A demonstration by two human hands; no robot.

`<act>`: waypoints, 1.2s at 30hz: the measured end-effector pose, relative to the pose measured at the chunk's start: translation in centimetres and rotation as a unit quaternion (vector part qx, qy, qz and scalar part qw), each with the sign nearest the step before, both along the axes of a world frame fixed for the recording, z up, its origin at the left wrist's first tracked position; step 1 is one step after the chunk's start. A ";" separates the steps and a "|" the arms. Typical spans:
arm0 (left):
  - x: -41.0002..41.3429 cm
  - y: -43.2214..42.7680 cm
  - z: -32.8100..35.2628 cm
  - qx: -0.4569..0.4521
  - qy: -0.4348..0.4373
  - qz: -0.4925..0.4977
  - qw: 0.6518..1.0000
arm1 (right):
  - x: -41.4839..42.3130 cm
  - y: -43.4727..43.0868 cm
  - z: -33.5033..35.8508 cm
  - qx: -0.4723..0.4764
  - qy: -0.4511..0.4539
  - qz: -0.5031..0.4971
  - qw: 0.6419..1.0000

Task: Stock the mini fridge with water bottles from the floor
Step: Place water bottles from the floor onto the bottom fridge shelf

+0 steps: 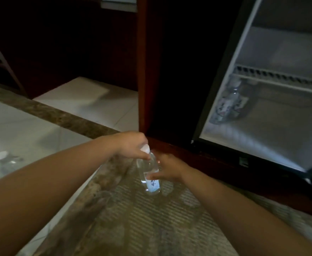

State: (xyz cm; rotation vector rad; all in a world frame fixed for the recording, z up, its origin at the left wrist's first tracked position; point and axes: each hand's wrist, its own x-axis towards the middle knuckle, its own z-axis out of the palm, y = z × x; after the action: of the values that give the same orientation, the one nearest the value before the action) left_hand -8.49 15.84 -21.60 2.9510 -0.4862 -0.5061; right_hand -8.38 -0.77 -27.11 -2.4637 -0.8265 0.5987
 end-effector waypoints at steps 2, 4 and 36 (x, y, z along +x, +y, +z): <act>1.0 -1.6 0.3 -0.047 -0.023 0.006 0.999 | 0.3 -1.7 0.2 0.005 -0.018 -0.044 0.999; 2.0 -3.4 0.5 -0.085 -0.044 0.007 0.995 | 0.4 -3.5 0.8 0.024 -0.023 -0.082 0.996; 13.2 -19.6 -2.1 -0.358 -0.322 0.321 0.815 | 17.6 -21.9 3.0 0.229 -0.130 -0.467 0.844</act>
State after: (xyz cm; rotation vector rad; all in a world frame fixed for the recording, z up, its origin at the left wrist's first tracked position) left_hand 4.76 -3.77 -23.70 2.2265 0.2651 0.6383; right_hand 9.21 -22.71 -24.08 -2.1418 0.2085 -0.2731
